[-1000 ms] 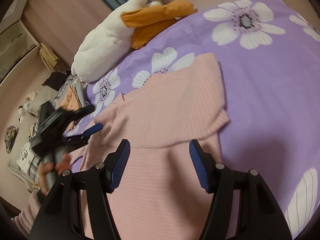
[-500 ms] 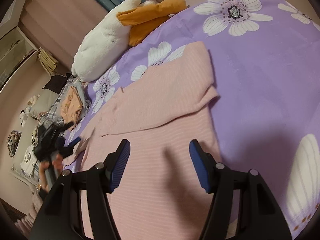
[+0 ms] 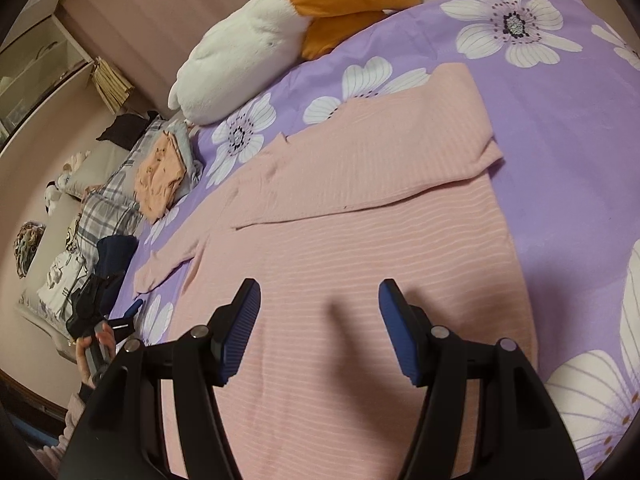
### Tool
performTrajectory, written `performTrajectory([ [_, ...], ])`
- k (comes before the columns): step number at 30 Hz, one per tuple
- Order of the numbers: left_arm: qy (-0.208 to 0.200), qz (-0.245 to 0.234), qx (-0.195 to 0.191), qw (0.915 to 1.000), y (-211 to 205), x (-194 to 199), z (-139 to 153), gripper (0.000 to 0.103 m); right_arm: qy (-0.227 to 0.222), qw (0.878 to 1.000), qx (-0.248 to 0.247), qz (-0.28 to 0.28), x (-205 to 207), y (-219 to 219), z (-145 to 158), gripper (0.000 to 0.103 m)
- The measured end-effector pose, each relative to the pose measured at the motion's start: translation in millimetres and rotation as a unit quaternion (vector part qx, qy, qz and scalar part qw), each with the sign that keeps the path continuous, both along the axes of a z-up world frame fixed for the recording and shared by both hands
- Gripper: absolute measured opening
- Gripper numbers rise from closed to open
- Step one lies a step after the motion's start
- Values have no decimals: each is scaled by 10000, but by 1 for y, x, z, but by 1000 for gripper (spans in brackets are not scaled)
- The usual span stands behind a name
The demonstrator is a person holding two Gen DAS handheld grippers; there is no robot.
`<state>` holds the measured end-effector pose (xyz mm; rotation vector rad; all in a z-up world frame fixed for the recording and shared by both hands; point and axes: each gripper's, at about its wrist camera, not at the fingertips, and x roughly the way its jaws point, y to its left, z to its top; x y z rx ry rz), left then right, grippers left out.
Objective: Fold small clothes
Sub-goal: 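Move the left gripper to the cuff of the other sleeve, then grasp the sleeve cuff with the left gripper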
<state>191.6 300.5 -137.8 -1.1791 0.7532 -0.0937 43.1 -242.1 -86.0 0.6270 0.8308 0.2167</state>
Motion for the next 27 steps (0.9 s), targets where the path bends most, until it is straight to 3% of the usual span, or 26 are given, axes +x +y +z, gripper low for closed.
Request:
performTrajectory([
  [2,-40,155,-174,9997,9,8,-7,72,35,10000,-33,23,1,3,-1,62],
  [11,63,737,-220,9970,49,49,-24,72,172,9997,-155,89,8,11,-8,62],
  [15,232,781,28,9967,57,59,-22,70,284,9995,-159,55,8,11,-15,62],
  [17,368,756,245,9962,57,61,-20,53,284,9995,-162,48,7,11,-16,62],
  [19,510,666,418,9956,57,63,-21,18,279,9995,-158,48,7,11,-16,62],
  [22,713,511,887,9922,50,62,-13,8,262,9996,-97,32,5,9,-17,62],
  [24,618,322,1239,9898,39,60,1,2,248,9997,-63,-8,3,7,-17,62],
  [27,372,28,1599,9864,19,60,25,1,239,9997,-54,-34,0,5,-18,62],
])
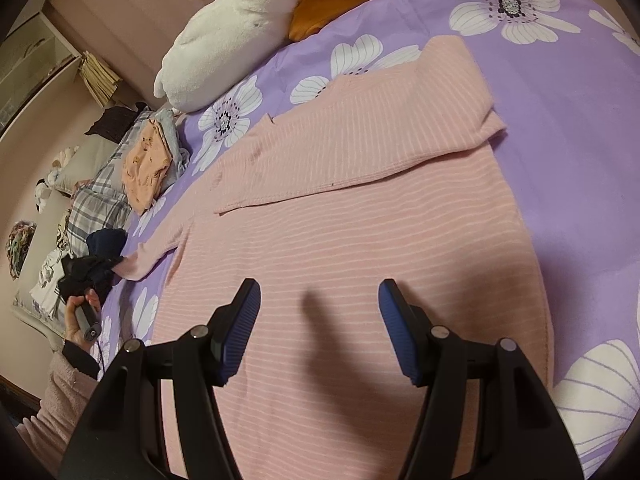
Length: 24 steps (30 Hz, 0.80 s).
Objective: Fold small clothes
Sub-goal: 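Grasp the sleeve cuff with the left gripper, then fold the sleeve across the shirt body and open the left gripper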
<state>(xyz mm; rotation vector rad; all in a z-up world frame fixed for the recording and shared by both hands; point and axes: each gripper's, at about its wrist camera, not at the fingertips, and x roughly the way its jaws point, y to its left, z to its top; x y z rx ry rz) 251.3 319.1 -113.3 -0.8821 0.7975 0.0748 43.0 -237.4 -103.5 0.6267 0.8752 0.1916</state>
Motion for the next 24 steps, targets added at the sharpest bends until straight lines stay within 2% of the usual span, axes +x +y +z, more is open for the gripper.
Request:
performTrajectory([
  [3,-349,-411,296,9981,-29,-1,35,1,-75,10000,-7,-14,-5,-3,2,62],
  [6,-650,-818,634,9925,-64,-2,71,1,-174,9998,-13,-49,-11,-7,5,62],
  [12,-1005,-1579,1211,9748,-152,0,127,1,-312,9993,32,-212,-23,-26,9,62],
  [18,-1244,-2362,1611,9502,-257,-1,157,1,-396,9981,130,-454,-39,-51,6,62],
  [21,-1280,-2837,1794,9332,-312,-9,155,1,-384,9974,139,-586,-46,-61,4,62],
  [24,-1190,-3333,1984,9140,-366,-19,138,1,-337,9969,131,-699,-50,-71,0,62],
])
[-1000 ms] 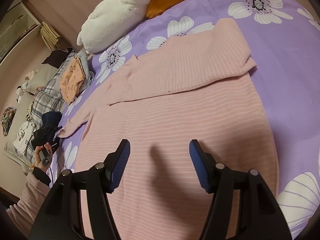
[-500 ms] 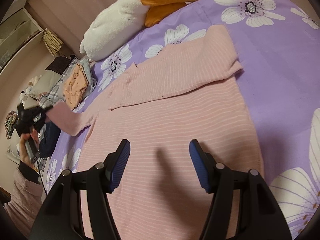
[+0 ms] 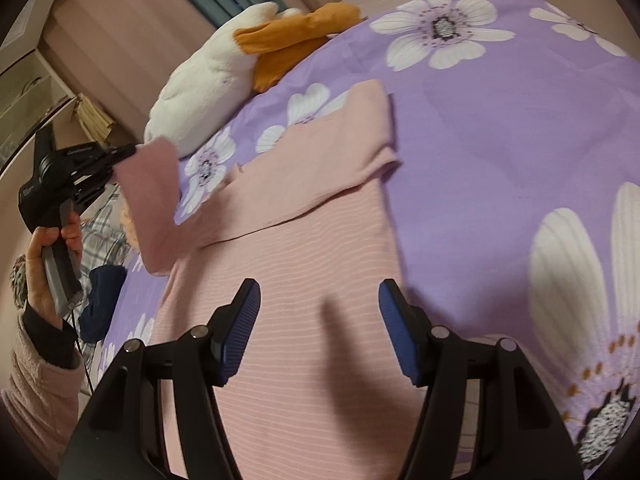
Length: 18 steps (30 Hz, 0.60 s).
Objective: Fold small clothes
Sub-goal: 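Fold the sleeve across the shirt body and open the left gripper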
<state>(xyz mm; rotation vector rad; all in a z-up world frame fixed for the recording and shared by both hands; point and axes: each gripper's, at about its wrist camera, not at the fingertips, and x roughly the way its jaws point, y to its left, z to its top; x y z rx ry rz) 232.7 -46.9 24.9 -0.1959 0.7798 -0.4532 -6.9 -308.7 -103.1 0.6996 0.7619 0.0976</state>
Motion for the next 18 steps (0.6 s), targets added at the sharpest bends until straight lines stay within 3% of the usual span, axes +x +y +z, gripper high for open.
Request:
performTrajectory([
  [3,219,-388,213,9988,-44,-12,-27,1,21,10000,26,-79,-4,-6,-2,62],
  [6,254,-690,691,9949,-83,-25,-52,1,51,9999,20,-137,-6,-12,-3,63],
  [11,580,-1113,1462,9813,-117,-37,-91,6,59,9997,85,-208,-7,-17,-2,66],
  [12,655,-1162,1496,9797,-118,-37,-94,21,44,9997,100,-200,-6,-18,-1,67],
  [13,799,-1266,1421,9785,-115,-38,-98,49,36,9997,108,-193,-5,-17,0,67],
  [14,905,-1347,1316,9779,-111,-38,-100,63,23,9998,118,-179,-3,-18,2,67],
  [15,976,-1442,1224,9771,-108,-39,-99,84,-1,9998,131,-158,2,-18,4,68],
  [18,780,-1628,1231,9758,-96,-51,-92,87,-70,9999,63,-118,13,-15,12,68],
])
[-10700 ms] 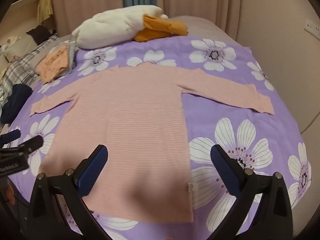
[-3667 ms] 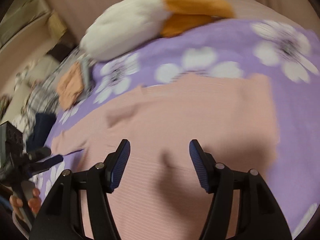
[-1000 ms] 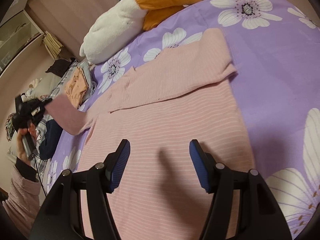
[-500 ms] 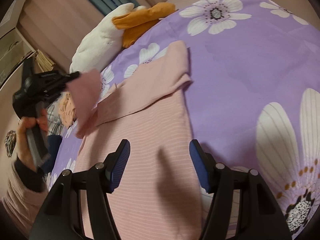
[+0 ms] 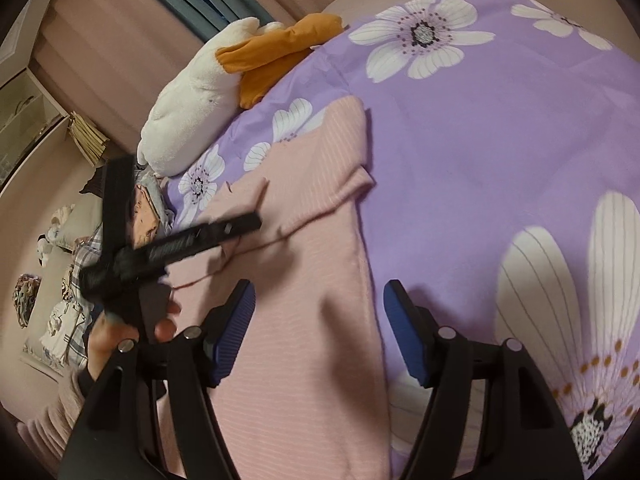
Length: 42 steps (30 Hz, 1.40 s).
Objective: Fold small clothes
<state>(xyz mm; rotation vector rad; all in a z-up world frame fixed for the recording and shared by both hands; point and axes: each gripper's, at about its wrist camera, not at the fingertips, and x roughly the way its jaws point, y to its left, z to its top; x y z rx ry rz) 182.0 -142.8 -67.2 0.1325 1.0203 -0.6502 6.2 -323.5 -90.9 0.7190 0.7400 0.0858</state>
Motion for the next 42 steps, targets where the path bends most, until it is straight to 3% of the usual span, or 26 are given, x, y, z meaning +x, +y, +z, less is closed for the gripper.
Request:
performTrajectory([
  [4,-17,-11,-251,9997,35,-11,9,87,-97,9992,-307,225,26,12,14,68],
  [8,-148,520,-331,9980,81,-14,12,87,-276,9928,-871,774,63,43,32,68],
  [12,-133,1046,-372,9937,129,-7,8,87,-493,9744,-1520,1584,110,96,44,67],
  [18,438,1526,-1349,9781,179,10,-4,87,-95,9443,-2258,2394,176,160,20,64],
  [20,695,1488,-1796,9699,186,12,-8,87,158,9292,-2682,2536,191,176,5,54],
  [22,1026,1459,-2256,9578,190,15,-15,87,324,9156,-3170,2452,199,183,-5,30],
  [23,1122,1493,-2355,9538,191,16,-18,87,257,9163,-3180,2421,200,181,-4,28],
  [24,1237,1519,-2463,9492,191,19,-21,87,210,9224,-3073,2332,200,175,-1,15],
  [25,1311,1549,-2514,9464,190,21,-24,87,195,9311,-2920,2176,201,166,2,11],
  [28,1357,1709,-2543,9422,187,28,-31,87,-29,9688,-2004,1459,190,120,16,11],
  [32,1317,2029,-2779,9296,190,39,-37,87,-260,9950,-828,501,153,55,21,13],
  [35,1261,2391,-2988,9152,196,46,-41,87,-63,9999,-80,98,129,17,2,17],
  [38,1204,2702,-3209,8997,207,51,-41,87,294,9991,258,-133,121,-1,-17,37],
  [40,1185,2863,-3372,8890,216,54,-41,87,270,9975,637,-138,115,-10,-24,39],
  [42,1124,2995,-3411,8839,224,56,-40,87,199,9972,708,-102,114,-8,-22,40],
])
